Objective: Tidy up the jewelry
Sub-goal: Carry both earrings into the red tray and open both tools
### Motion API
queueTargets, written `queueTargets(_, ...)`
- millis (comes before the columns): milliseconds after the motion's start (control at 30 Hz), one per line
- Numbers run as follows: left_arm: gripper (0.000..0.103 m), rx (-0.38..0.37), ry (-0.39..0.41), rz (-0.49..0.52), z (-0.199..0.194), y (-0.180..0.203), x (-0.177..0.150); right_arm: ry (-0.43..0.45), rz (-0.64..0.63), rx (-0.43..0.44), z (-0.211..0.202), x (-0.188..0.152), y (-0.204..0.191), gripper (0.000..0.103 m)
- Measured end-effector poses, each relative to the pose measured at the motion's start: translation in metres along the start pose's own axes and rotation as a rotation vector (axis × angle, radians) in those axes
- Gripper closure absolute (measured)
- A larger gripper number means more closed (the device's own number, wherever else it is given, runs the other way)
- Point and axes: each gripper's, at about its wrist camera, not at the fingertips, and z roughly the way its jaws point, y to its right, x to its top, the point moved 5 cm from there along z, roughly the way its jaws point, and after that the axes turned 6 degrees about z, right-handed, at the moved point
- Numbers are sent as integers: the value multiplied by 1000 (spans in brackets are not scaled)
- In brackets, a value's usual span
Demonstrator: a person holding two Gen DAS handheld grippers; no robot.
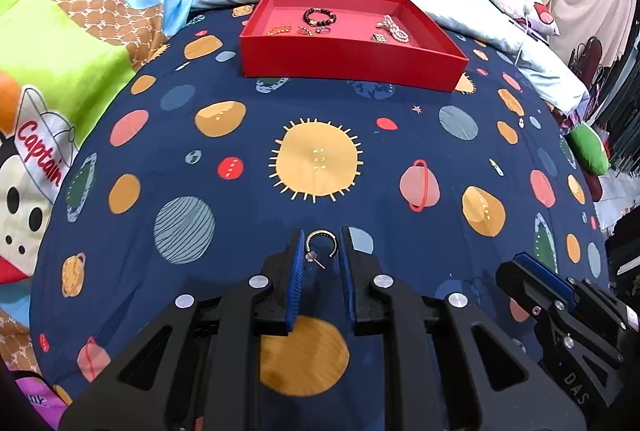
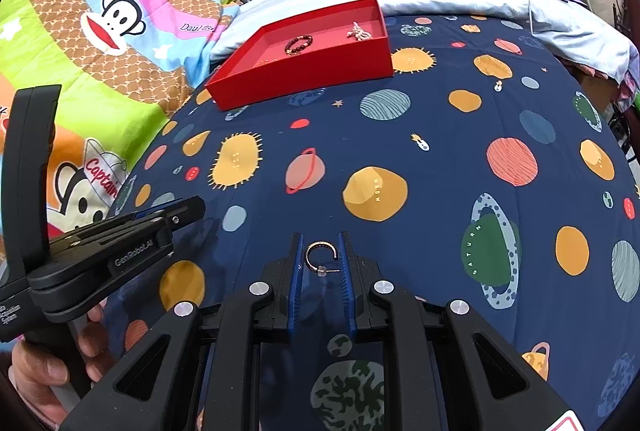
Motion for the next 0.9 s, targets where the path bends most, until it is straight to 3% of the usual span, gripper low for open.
queueTargets(533,87,-19,23,-27,-20,-10,4,24,-23,37,-10,14,-20,87)
queueTargets(733,87,-21,48,-34,-21,-15,27,52,-19,53,-8,45,-21,87)
queueTargets(900,86,-16,97,-30,-21,-18,66,112,-37,58,-7,93,-23,87)
